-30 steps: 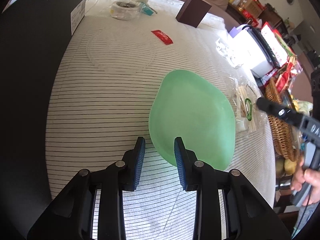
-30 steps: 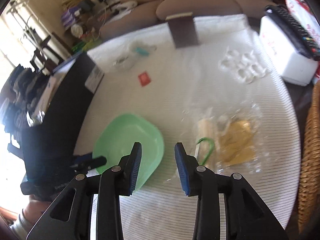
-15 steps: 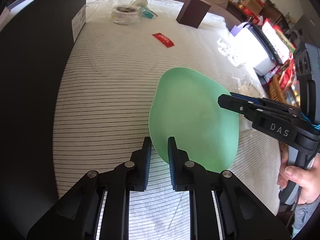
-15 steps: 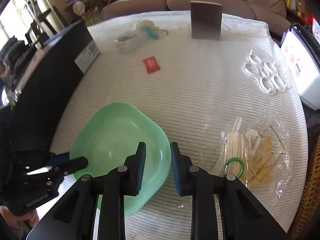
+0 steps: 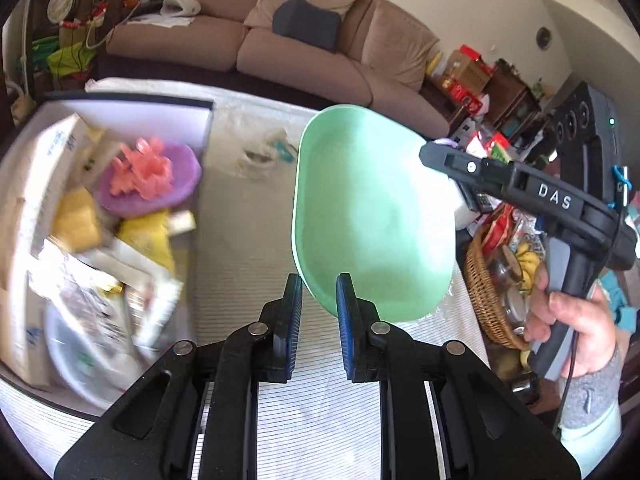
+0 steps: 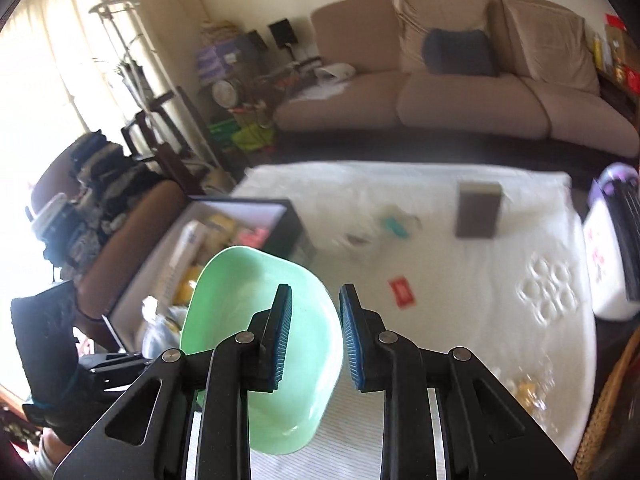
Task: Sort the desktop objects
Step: 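Grasp the rim of the empty green bowl with the left tool and lift, then lower the green bowl into the black box and open the left tool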
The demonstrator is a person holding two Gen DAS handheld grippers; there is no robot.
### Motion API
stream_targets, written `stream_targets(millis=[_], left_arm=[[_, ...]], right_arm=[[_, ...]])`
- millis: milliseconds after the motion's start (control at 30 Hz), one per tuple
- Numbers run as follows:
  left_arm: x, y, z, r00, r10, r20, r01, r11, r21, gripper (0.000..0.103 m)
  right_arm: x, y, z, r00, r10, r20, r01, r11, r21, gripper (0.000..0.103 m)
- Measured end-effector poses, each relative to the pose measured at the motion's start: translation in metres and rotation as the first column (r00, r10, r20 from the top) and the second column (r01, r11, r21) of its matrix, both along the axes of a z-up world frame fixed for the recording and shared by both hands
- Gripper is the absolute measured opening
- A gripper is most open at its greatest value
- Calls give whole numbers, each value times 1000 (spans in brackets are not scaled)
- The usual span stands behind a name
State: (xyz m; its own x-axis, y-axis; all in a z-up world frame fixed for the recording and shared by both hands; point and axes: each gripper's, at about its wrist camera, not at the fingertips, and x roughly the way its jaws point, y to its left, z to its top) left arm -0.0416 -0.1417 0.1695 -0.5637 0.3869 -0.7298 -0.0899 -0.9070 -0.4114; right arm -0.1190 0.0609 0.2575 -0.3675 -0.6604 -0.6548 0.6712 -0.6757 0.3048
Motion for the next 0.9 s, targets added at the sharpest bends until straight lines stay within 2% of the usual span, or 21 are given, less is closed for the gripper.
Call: stream_targets(millis=[100,200,333,433,567,700,800,900], left_arm=[[-1,-43,19,999,37,6,-36,998,-44,16],[4,-98,25,996,87,36,-85,994,-68,16],[11,-175,9,980,170,105,-164,984,-62,15],[19,-216,-13,963,218,157,-203,973,-107,15],[27,-251,-46,937,274,219,-238,955,-175,15],[33,-268,-72,916,306,259,-259,945,-202,15],[33,-269,-78,918,301,258,-245,942,-228,16],[25,-263,-73,922,299,246,-224,929,-293,15]], right_arm=[[12,-48,18,997,68,-30,-68,998,-3,25],[26,-103,24,991,132,-34,-132,991,-3,25],[42,-173,9,977,212,1,-212,977,3,25],[55,-219,-14,965,260,34,-261,965,31,25],[74,-270,-48,949,309,61,-314,944,102,25],[88,-302,-81,941,331,73,-339,916,215,25],[94,-312,-101,940,335,66,-339,891,302,25],[97,-312,-117,938,341,57,-337,863,375,24]])
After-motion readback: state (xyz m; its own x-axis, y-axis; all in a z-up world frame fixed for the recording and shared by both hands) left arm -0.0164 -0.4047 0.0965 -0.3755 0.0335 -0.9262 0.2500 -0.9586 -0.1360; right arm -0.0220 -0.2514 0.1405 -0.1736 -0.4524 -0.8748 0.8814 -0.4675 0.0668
